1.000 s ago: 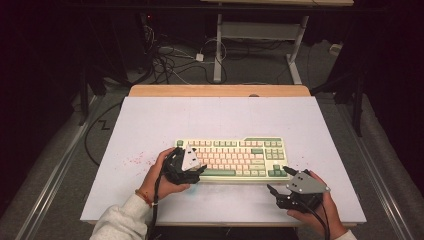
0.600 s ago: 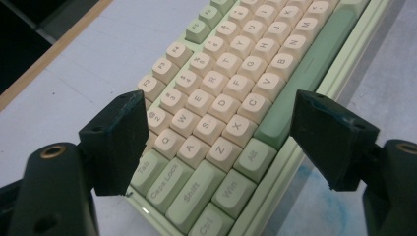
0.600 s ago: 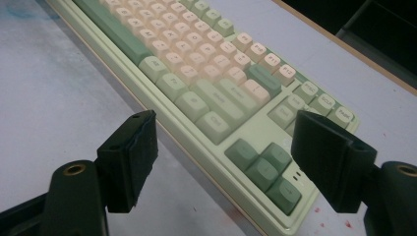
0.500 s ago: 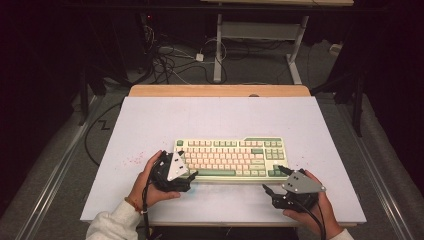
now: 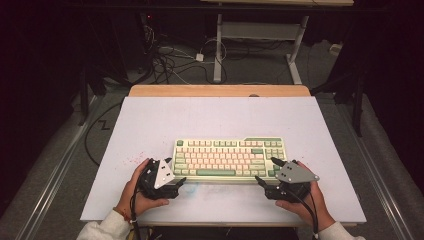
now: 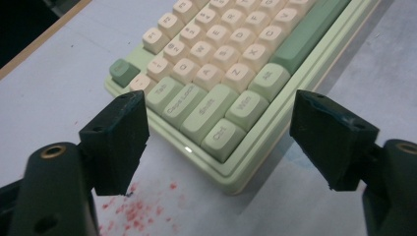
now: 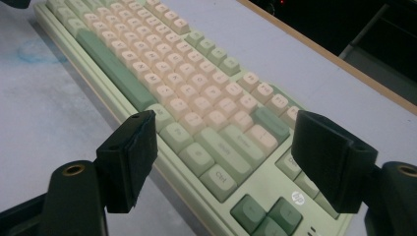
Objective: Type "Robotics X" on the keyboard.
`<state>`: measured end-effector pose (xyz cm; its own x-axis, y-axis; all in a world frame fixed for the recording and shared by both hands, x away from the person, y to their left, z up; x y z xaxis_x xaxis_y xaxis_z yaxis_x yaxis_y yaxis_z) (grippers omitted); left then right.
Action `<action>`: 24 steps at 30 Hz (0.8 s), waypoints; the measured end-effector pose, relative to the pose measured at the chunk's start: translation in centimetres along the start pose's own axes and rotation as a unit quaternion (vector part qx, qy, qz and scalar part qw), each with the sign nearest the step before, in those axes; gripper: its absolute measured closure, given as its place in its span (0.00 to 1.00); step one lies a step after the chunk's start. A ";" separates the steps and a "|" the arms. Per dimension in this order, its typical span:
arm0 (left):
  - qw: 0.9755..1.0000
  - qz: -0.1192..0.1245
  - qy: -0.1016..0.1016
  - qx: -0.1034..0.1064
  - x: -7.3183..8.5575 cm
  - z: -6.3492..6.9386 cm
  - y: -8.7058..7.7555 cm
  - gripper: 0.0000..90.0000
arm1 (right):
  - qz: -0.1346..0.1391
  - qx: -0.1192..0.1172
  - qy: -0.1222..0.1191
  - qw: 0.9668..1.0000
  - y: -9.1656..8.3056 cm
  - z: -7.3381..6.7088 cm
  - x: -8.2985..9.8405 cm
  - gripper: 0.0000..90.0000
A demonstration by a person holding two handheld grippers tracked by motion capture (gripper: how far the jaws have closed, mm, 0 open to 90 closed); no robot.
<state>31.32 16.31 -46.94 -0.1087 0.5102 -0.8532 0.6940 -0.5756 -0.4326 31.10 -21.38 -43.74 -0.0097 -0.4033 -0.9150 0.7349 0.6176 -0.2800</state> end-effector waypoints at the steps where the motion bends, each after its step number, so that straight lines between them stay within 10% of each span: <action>1: 1.000 0.000 -0.004 0.002 0.1 0.0 -0.1 0.27 | 0.000 -0.001 0.001 1.000 0.2 0.0 -0.1 0.28; 9: 1.000 -0.001 -0.027 0.007 0.7 0.0 -1.1 0.38 | 0.003 -0.006 0.003 1.000 1.3 -0.1 -0.5 0.28; 24: 0.997 0.003 -0.080 0.021 -0.6 -2.1 -1.1 0.97 | -0.004 -0.018 -0.006 1.000 2.5 -0.7 -0.7 0.28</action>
<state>32.16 17.99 -45.37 -0.2197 0.3996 -0.8900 0.6643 -0.6069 -0.4364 32.51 -19.06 -44.02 -0.0067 -0.4154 -0.9096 0.7099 0.6386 -0.2969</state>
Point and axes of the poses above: each handheld gripper's, and its own axes: y roughly forward along the jaws, x roughly out of its underside, z roughly to its right, the point moved 1 cm from there along y, roughly forward along the jaws, and after that the axes turned 14 degrees about z, right-handed, at the moved point
